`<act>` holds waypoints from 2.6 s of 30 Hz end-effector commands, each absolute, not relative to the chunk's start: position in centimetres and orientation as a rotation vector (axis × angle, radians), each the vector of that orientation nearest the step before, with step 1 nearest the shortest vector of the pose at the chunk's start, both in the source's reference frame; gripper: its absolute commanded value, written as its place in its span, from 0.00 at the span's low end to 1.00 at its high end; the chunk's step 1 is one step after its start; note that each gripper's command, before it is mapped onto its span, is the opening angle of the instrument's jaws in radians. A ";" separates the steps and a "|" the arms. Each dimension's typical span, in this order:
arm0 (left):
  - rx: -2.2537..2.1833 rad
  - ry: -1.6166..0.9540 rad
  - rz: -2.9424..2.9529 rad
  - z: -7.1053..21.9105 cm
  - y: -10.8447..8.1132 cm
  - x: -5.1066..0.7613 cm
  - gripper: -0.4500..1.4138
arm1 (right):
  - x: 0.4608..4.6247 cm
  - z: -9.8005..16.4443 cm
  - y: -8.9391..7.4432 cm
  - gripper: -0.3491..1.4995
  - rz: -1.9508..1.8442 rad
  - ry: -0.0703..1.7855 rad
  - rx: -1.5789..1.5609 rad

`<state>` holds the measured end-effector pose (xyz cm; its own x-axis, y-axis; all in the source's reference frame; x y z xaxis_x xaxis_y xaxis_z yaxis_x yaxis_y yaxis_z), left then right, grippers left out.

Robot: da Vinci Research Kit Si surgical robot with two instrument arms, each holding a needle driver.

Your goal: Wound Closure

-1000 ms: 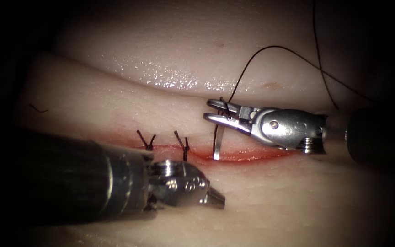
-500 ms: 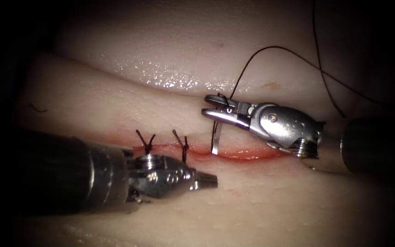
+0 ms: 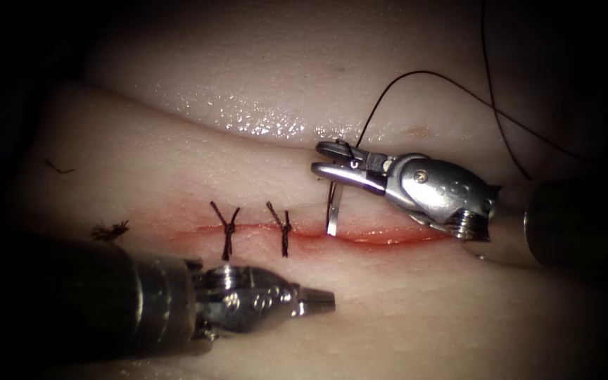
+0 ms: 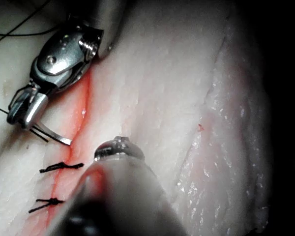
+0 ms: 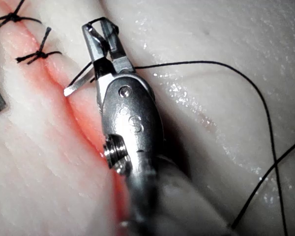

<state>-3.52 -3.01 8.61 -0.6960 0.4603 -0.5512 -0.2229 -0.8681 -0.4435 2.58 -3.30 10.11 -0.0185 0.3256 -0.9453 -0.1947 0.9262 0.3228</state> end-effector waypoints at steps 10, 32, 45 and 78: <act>-0.961 -0.484 2.544 8.7 -3.0 -3.57 0.00 | 2.60 10.2 -3.3 0.00 0.393 1.531 0.123; -0.977 -0.492 2.541 9.0 -3.2 -3.56 0.00 | 2.60 10.2 -3.2 0.00 0.472 1.493 0.237; -0.977 -0.495 2.534 9.0 -3.1 -3.63 0.00 | 2.62 10.2 -3.2 0.00 0.515 1.463 0.316; -0.988 -0.508 2.545 9.0 -3.3 -3.40 0.00 | 2.64 10.2 -3.5 0.00 0.636 1.401 0.554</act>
<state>-3.34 -3.20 8.98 -0.6895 0.4526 -0.5655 -0.2013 -0.8697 -0.4507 2.55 -3.50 10.12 0.0588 0.7008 -0.7109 -0.0787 0.7132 0.6966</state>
